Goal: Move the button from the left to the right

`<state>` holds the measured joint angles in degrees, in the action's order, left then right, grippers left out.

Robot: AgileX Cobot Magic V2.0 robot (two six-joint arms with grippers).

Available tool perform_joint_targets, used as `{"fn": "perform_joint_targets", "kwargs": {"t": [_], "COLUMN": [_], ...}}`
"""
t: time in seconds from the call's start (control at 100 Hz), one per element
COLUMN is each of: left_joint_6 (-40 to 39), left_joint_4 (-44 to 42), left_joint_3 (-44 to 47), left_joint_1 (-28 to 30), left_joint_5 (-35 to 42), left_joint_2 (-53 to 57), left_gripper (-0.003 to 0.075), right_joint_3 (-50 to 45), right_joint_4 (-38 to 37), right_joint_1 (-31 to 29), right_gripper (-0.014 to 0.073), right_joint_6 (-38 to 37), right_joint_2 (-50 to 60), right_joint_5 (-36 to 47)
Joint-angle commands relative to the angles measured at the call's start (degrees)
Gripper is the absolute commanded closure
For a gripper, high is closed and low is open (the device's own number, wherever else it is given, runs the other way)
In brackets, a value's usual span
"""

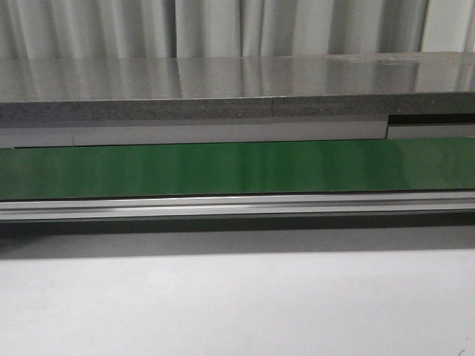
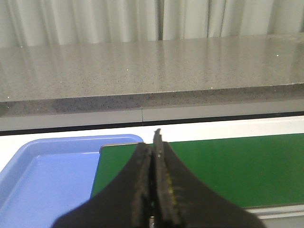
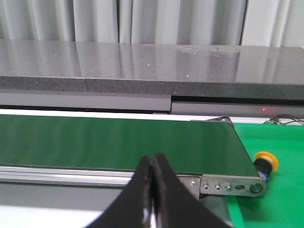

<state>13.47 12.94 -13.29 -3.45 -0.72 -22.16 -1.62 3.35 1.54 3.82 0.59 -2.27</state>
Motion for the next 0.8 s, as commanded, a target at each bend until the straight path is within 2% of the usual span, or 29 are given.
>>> {"fn": "perform_joint_targets", "kwargs": {"t": [0.0,0.79], "left_joint_6": [-0.30,-0.30], "left_joint_4": [0.45,-0.14], "left_joint_3": [-1.62,-1.54], "left_joint_1": [-0.49,-0.49], "left_joint_5": [4.60,4.71], "left_joint_2": [-0.29,-0.19], "left_gripper": [0.0741,0.0741], "right_joint_3": [1.02,1.02], "right_joint_4": [-0.53,-0.53], "right_joint_1": [0.21,0.21], "right_gripper": [0.0683,0.0683], "right_joint_6": [-0.08,-0.08], "right_joint_2": [1.08,1.08], "right_joint_5": [4.42,4.42]}}
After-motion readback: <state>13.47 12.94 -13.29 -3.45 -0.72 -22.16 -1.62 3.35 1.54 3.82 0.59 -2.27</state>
